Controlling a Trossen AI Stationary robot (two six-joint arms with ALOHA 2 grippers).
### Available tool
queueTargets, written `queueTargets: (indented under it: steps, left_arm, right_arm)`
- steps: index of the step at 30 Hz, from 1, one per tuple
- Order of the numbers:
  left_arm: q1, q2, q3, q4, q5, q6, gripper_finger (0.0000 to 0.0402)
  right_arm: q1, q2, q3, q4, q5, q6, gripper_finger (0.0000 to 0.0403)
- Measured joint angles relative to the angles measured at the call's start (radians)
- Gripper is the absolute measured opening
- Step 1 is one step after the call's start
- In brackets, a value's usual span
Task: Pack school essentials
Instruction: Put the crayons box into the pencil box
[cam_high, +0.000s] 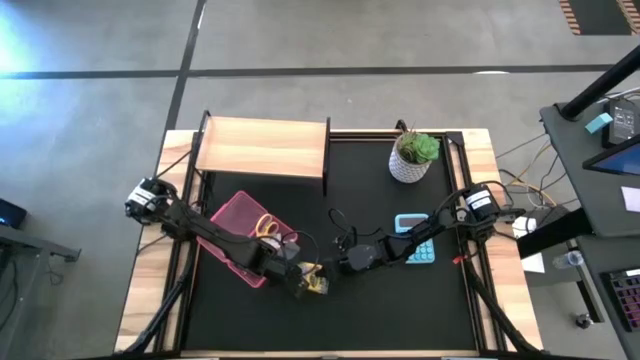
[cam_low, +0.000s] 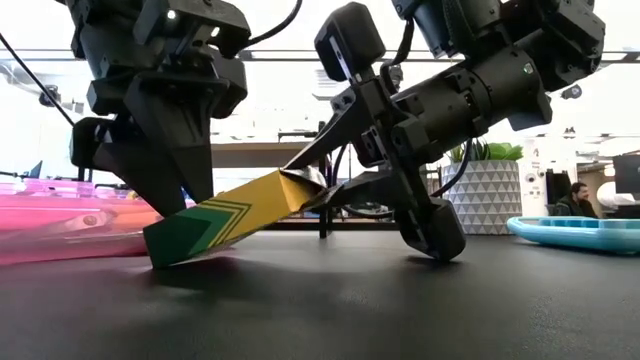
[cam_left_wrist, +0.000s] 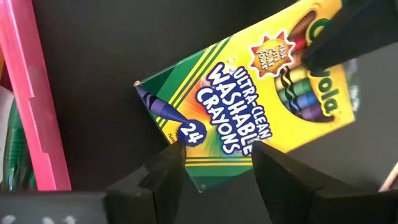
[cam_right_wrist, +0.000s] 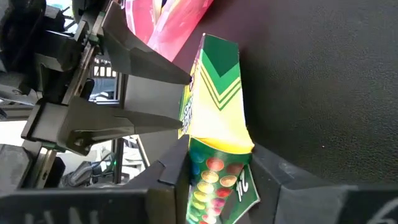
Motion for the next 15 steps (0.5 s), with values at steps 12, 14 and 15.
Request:
queueTargets:
  steps: [12,14,15]
  left_arm:
    - [-0.003,-0.233,-0.007,0.001,-0.073,0.086,0.0171]
    - [-0.005,-0.291,-0.014,0.001,-0.113,0.101,0.0171]
    - [-0.007,-0.316,-0.015,-0.003,-0.137,0.104,0.0171]
  right_arm:
    - [-0.001,-0.026,-0.002,-0.014,-0.035,-0.043,0.0095]
    - [-0.003,-0.041,-0.002,-0.010,-0.036,-0.063,0.0094]
    - [-0.005,-0.049,-0.002,-0.004,-0.035,-0.068,0.0093]
